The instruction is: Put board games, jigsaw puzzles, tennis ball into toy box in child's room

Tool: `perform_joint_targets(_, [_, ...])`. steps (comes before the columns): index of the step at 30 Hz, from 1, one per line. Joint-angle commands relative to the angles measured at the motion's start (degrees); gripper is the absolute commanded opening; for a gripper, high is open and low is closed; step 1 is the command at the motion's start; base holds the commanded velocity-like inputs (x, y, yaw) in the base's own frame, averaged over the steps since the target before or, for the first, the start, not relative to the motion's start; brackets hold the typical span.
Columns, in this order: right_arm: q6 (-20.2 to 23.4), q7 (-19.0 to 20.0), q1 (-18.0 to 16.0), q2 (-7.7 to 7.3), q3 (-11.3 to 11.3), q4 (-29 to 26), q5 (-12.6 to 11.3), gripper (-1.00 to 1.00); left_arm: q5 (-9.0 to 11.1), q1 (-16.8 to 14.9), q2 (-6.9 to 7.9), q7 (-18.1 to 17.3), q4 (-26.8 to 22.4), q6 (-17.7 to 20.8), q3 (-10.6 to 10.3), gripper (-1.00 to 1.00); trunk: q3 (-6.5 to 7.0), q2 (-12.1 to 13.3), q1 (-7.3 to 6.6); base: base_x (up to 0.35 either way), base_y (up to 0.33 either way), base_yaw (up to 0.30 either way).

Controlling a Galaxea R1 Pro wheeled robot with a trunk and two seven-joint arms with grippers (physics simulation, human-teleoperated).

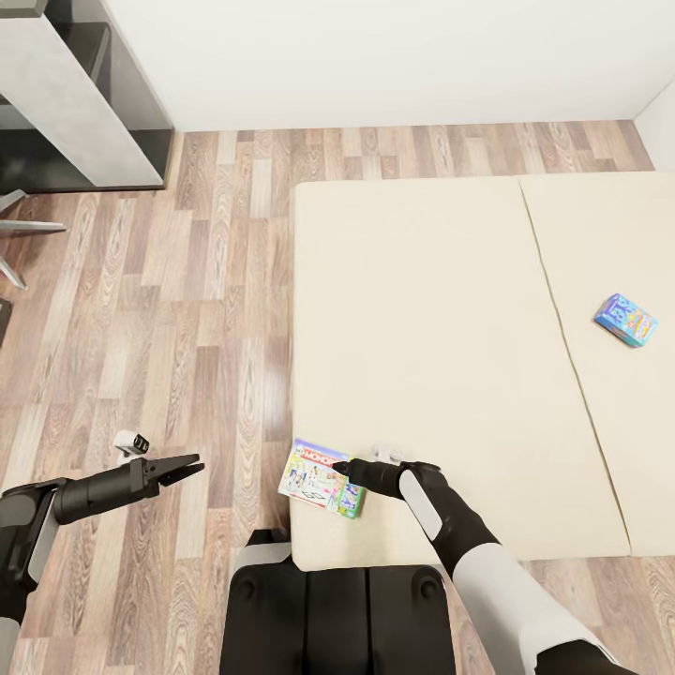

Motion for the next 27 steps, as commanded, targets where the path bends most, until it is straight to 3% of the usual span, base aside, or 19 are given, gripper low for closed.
perform_joint_targets(1, [0.23, 0.08, -0.01, 0.00, -0.01, -0.05, 0.06, 1.00, -0.06, -0.01, 0.01, -0.25, -0.01, 0.61, 0.00, 1.00, -0.06, -0.09, 0.03, 0.000, 0.001, 0.000])
perform_joint_targets(27, [0.22, 0.08, -0.03, -0.05, -0.01, -0.05, 0.06, 1.00, -0.06, -0.01, 0.01, -0.25, -0.01, 0.61, 0.00, 1.00, -0.06, -0.09, 0.03, 0.000, 0.021, 0.000])
